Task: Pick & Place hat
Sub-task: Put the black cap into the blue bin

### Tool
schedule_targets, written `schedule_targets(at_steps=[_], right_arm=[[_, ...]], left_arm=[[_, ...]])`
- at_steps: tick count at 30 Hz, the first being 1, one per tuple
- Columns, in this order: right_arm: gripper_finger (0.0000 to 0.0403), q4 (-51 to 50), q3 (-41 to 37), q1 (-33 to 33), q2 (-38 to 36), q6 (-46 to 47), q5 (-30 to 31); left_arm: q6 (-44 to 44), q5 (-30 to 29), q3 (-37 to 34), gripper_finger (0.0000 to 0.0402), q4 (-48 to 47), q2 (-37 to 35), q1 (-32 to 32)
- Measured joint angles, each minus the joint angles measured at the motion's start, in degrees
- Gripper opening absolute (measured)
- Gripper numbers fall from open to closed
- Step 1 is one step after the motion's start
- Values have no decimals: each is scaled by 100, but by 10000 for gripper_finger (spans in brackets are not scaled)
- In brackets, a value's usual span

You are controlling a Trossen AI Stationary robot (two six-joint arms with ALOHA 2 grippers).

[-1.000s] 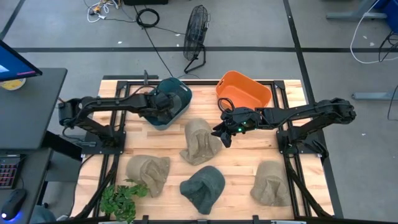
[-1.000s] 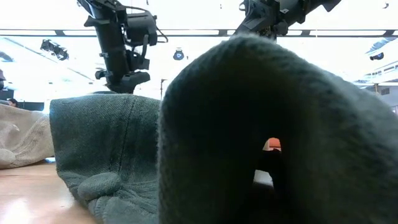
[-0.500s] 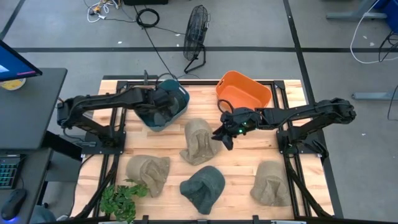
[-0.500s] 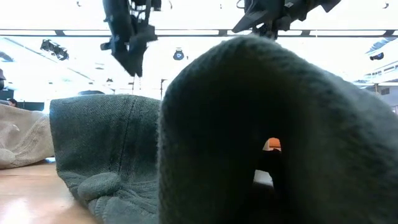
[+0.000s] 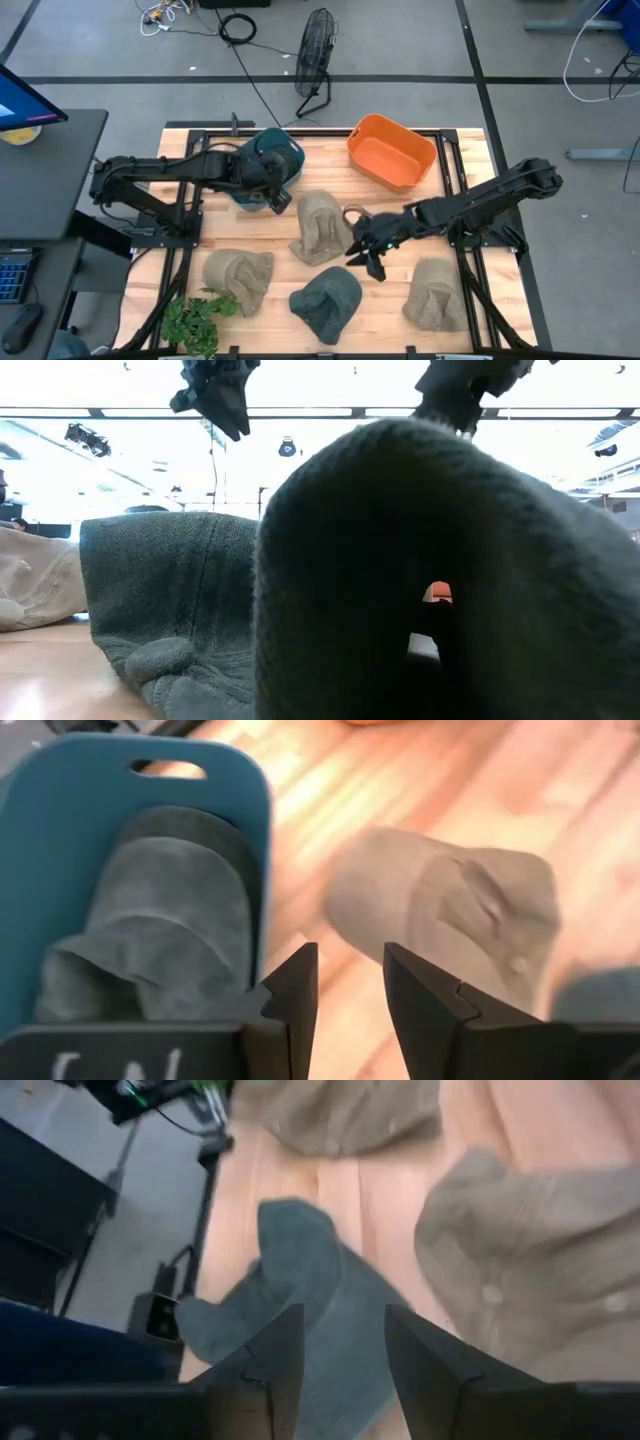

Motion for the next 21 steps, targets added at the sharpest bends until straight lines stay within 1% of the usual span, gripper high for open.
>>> schedule_targets(at_steps=[2,5,12,15,17,21], right_arm=[[144,35,0,104,254,132,51],[158,369,0,266,653,213,51],[215,1705,0,469,1402,343,45],[235,1988,0,502,1650,227,206],[242,2084,0,536,1805,10,328],[246,2245,0,571,2091,-105,353]], left_arm=[[-145,-32,0,115,34,0,-144],[-312,-96,0,116,37,0,-293],[-463,-103,0,117,46,0,-505],[-465,-105,0,117,46,0,-525],[-467,-107,0,117,46,0,-525],[-467,-107,0,117,54,0,-525]])
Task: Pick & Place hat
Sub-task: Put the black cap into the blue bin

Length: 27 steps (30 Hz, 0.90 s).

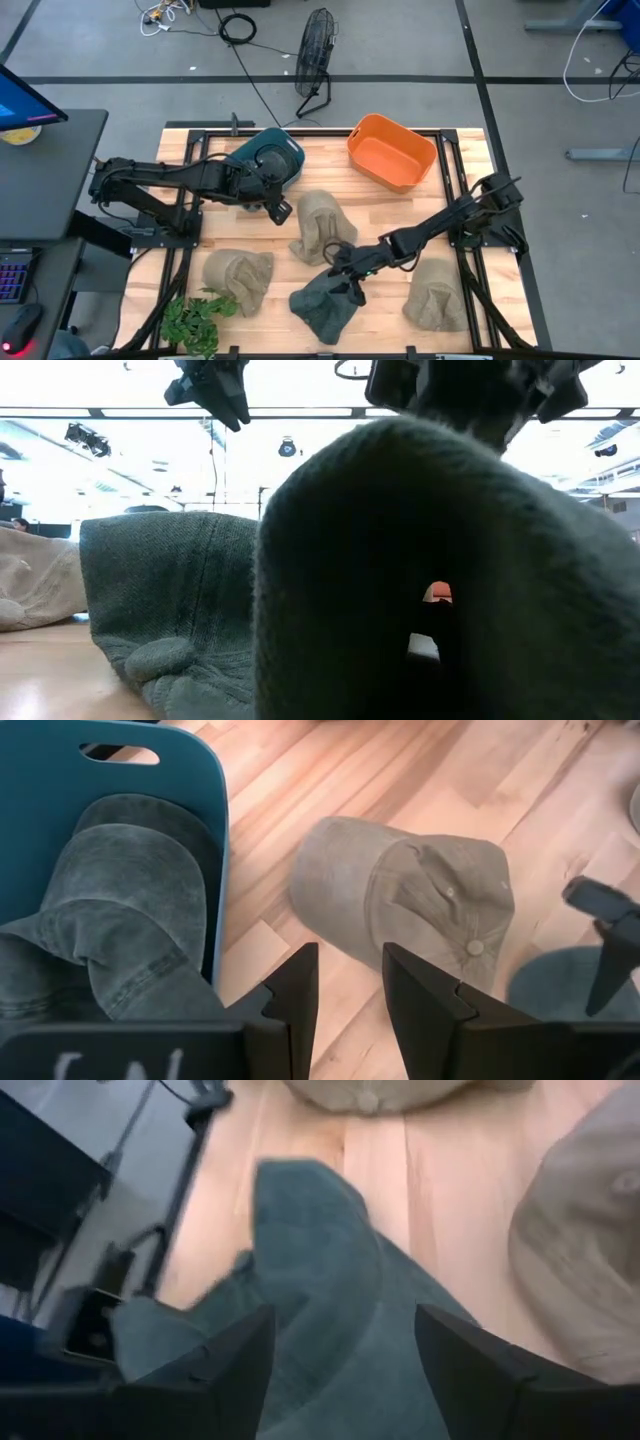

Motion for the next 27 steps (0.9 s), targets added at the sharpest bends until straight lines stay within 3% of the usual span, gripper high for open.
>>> schedule_targets(at_steps=[12,21,27], right_arm=[[247,571,2,232,382,-168,30],[246,586,-2,229,426,-898,118],[218,725,4,245,665,-975,107]], left_arm=[[0,0,0,117,36,0,0],[26,-61,-2,117,33,0,4],[33,-61,-4,117,31,0,9]])
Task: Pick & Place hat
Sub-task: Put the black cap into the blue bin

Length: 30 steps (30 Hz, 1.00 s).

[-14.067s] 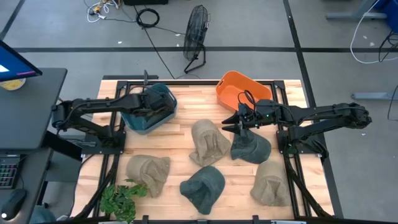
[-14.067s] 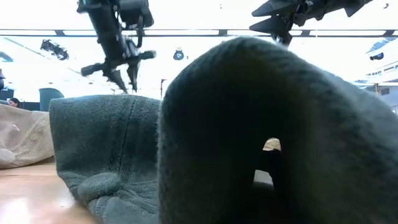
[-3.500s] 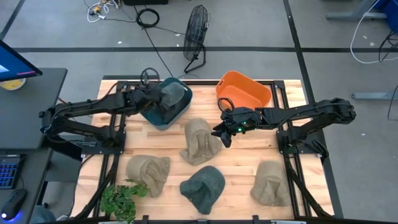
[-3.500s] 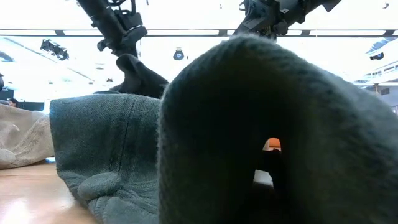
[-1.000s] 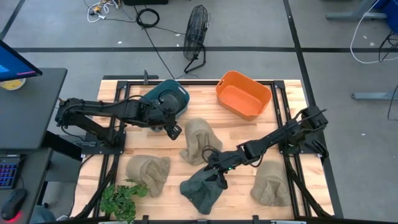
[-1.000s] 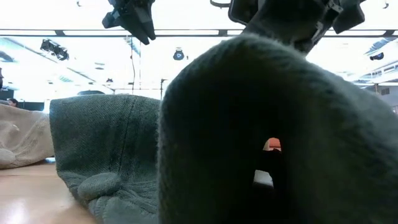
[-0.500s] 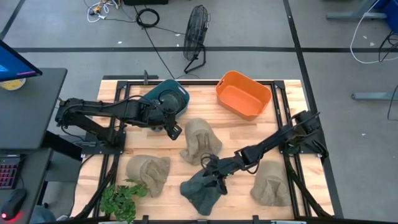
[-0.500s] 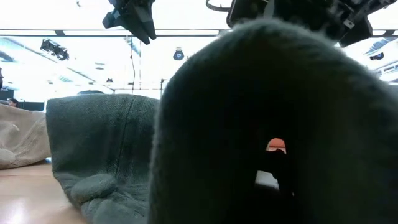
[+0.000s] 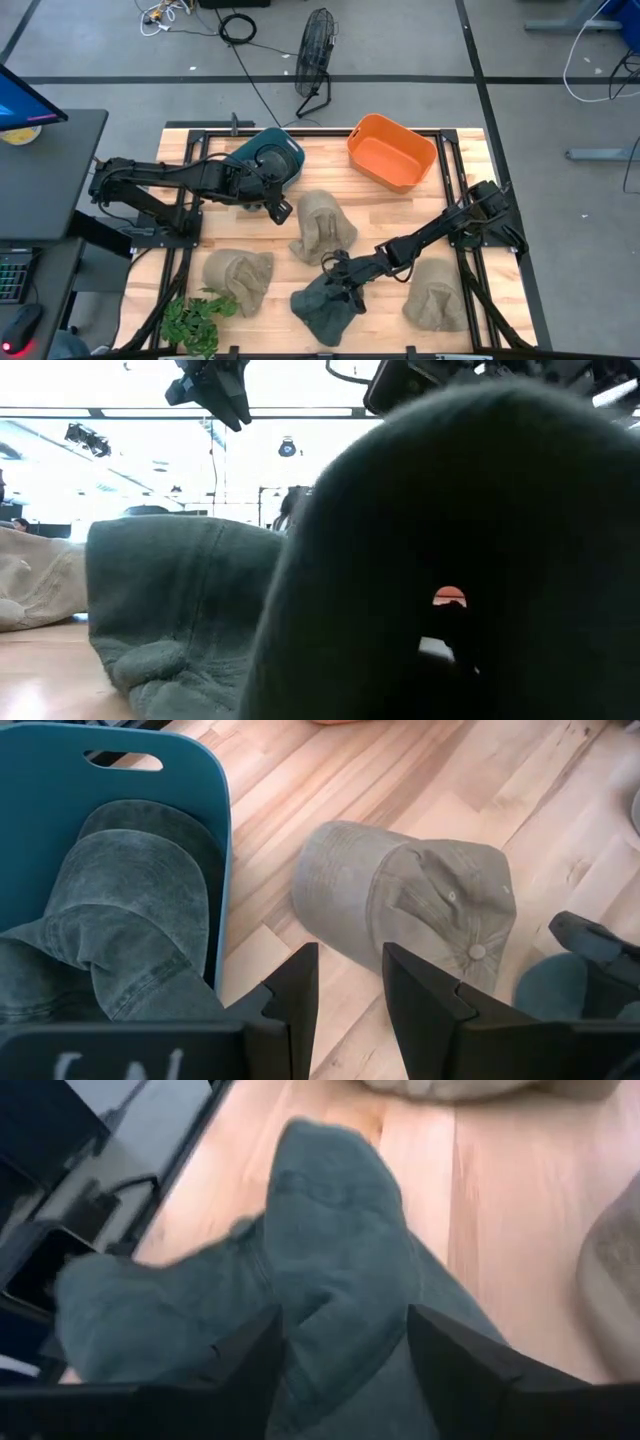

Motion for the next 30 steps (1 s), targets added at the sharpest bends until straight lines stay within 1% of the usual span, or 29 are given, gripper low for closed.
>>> schedule_targets(at_steps=[4,7,10,11,12,16,21,25,27,30], right_arm=[[165,-64,14,-5,104,-10,35],[106,-173,13,-34,61,7,56],[37,-259,2,-93,-110,22,44],[20,-319,-3,-118,-181,21,44],[12,-377,-8,-144,-265,18,43],[22,-746,44,-306,-631,146,39],[6,-1546,317,-604,-1064,193,45],[8,-1908,630,-920,-1297,171,228],[6,-2018,791,-1114,-1355,151,389],[3,-2105,1039,-1382,-1385,125,478]], left_arm=[[7,0,0,117,-4,0,0],[9,3,0,117,1,0,-6],[9,17,0,117,71,0,-69],[11,18,-1,117,132,0,-106],[11,17,-2,117,216,0,-154],[162,87,-2,117,672,0,-406],[675,694,0,122,1328,64,-760],[1229,1080,0,153,1578,228,-1002],[1318,1094,0,175,1823,338,-1078],[1460,1084,0,207,2052,509,-1123]])
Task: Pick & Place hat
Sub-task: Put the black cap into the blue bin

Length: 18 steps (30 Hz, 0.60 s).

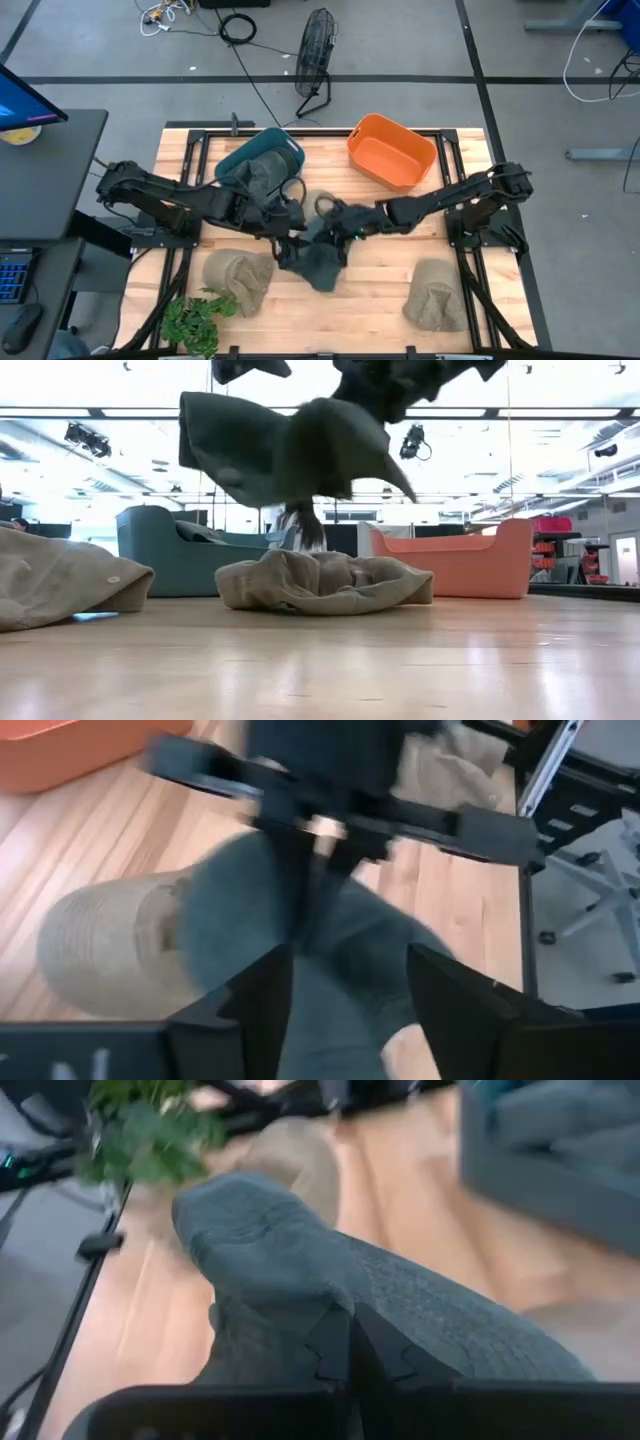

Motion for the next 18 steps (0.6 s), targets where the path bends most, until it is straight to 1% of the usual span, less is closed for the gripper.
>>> schedule_targets(at_steps=[4,8,11,14,18], right_arm=[[3,1,192,-232,0,-233,-32],[3,-39,262,-381,0,-282,-31],[2,-80,262,-417,4,-297,-1],[2,-80,262,-408,5,-320,-1],[2,-39,262,-408,7,-424,-6]], left_arm=[[203,-196,0,235,-178,292,9],[355,-472,0,239,-417,512,11],[422,-730,4,233,-762,599,13],[665,-771,2,222,-1045,599,13],[666,-800,2,197,-1208,599,102]])
